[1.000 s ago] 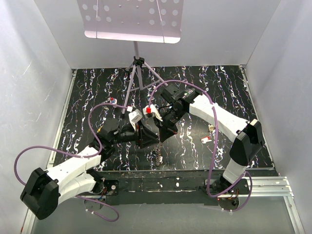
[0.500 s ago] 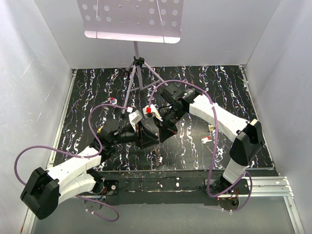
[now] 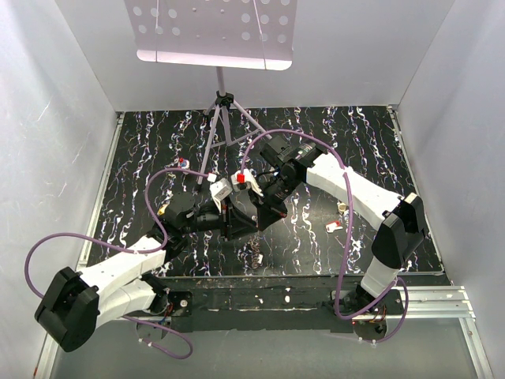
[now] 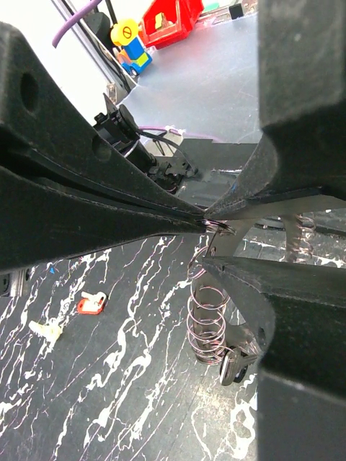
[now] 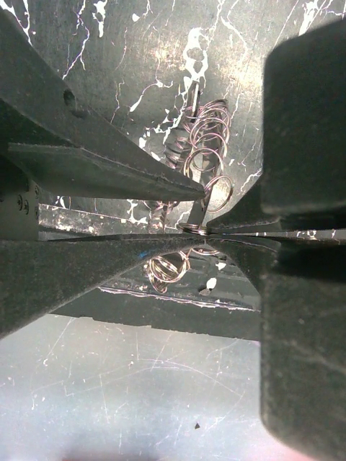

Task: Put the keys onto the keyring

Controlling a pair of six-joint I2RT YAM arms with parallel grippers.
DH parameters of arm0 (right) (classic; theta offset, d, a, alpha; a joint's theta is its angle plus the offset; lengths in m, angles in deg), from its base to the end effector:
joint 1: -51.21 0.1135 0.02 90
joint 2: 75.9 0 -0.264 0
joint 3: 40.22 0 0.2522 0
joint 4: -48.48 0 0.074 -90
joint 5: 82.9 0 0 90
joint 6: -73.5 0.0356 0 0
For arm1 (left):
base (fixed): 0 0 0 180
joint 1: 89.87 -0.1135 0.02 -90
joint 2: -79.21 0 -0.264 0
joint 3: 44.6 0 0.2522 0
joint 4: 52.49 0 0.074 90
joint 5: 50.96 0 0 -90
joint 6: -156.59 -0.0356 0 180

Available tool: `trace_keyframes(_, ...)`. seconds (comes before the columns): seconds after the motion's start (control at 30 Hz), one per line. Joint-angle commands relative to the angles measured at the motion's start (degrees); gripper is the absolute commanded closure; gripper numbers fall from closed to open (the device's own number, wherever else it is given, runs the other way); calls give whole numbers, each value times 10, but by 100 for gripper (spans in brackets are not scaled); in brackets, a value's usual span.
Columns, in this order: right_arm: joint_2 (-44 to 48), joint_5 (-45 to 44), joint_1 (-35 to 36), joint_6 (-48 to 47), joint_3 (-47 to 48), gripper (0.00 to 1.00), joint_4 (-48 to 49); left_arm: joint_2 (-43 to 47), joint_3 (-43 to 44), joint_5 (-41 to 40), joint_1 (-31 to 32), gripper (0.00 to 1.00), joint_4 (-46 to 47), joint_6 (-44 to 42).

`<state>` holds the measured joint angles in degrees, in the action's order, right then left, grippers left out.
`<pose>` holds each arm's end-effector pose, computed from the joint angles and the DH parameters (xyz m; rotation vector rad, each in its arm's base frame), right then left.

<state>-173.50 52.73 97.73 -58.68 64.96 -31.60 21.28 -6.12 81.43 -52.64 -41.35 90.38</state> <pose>0.2118 0.2603 0.3141 -1.9779 1.7775 1.1310 0.1582 -0.1503 0.2387 0.8079 1.7128 -1.3880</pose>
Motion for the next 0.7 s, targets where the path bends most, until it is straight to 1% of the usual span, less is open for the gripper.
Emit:
trace_keyframes(0.0, 1, 32, -1, 3, 27, 99, -5, -5, 4, 0, 0, 74, 8, -3)
trace_keyframes(0.27, 0, 32, -1, 4, 27, 99, -4, -7, 6, 1, 0, 72, 1, -7)
trace_keyframes(0.33, 1, 33, -1, 4, 27, 99, -5, -7, 6, 4, -1, 76, 8, -4)
trace_keyframes(0.37, 1, 33, 0, 4, 27, 99, -5, -8, 7, 7, 0, 81, 9, -4)
trace_keyframes(0.4, 1, 33, -1, 4, 27, 99, -4, -10, 7, 9, 0, 92, 11, -4)
trace_keyframes(0.43, 1, 33, -1, 4, 26, 99, -4, -14, 8, 14, 0, 100, 14, -2)
trace_keyframes(0.53, 3, 34, -1, 4, 26, 99, -4, -17, 10, 17, 1, 100, 18, -1)
trace_keyframes(0.67, 7, 32, -3, 8, 26, 99, -2, 15, -4, -14, 1, 100, 22, -4)
